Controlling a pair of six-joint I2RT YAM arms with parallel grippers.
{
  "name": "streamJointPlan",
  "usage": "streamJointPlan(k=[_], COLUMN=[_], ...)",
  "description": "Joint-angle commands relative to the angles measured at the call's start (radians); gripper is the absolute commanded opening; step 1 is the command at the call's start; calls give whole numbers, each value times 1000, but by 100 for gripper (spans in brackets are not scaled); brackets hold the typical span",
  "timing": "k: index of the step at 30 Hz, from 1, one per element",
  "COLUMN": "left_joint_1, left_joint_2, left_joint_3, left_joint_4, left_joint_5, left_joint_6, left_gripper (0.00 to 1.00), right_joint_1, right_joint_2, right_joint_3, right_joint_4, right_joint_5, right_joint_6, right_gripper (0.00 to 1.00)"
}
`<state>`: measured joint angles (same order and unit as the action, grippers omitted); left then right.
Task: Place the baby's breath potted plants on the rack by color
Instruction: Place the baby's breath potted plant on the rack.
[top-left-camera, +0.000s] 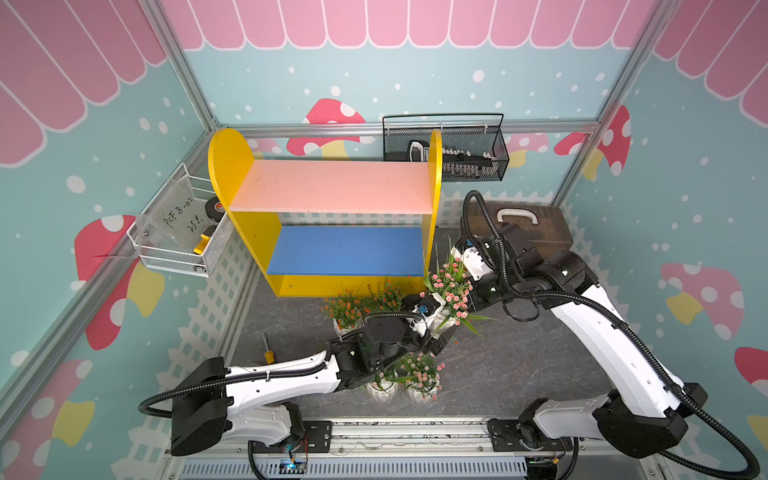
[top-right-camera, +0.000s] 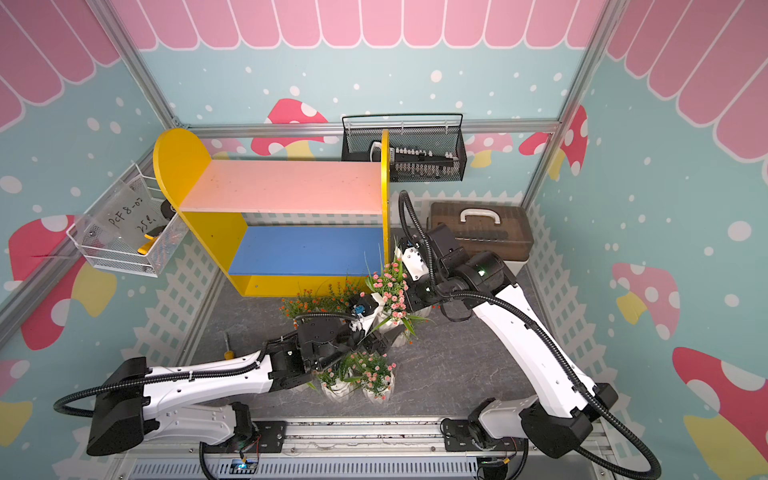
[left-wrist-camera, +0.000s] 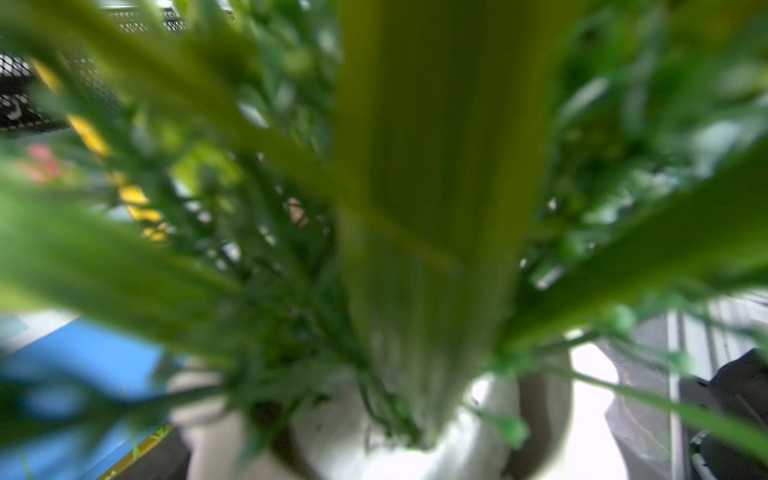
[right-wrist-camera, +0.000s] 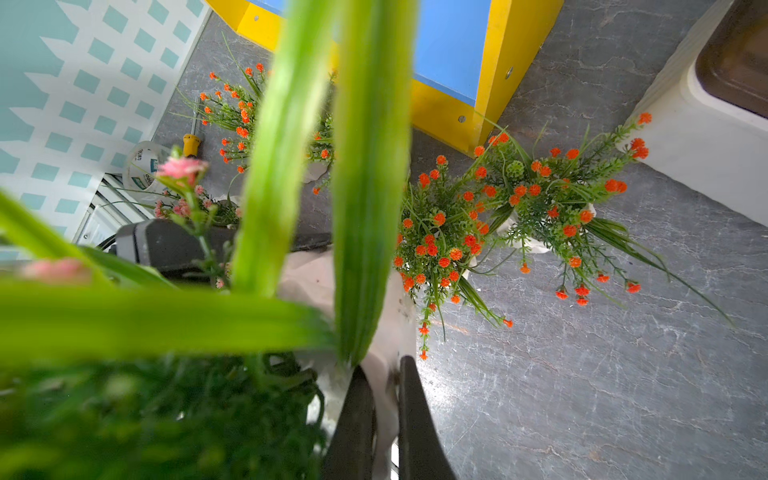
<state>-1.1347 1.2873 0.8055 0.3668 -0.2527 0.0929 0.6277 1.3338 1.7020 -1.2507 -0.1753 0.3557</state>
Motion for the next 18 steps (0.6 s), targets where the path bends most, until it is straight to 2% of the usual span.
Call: streamJointPlan(k=[1, 5, 11, 18], left_joint_1=[-4, -4, -4, -4], left_joint_2=[4, 2, -6, -9], left_joint_3=[27, 24, 22, 31], left_joint_4=[9, 33, 51, 39], left_joint_5=[-37, -44, -61, -109], left_joint_6=[11, 3, -11, -19], left_gripper=[82, 75, 72, 71], right_joint_1=[-3, -3, -17, -86], right_joint_2=[-32, -38, -58, -107], right_joint_3=[-12, -25, -32, -21], right_joint_4=[52, 58, 72, 76], right_joint_5=[-39, -36, -14, 45], right_joint_6=[-15, -15, -13, -11], right_gripper=[8, 15, 28, 32])
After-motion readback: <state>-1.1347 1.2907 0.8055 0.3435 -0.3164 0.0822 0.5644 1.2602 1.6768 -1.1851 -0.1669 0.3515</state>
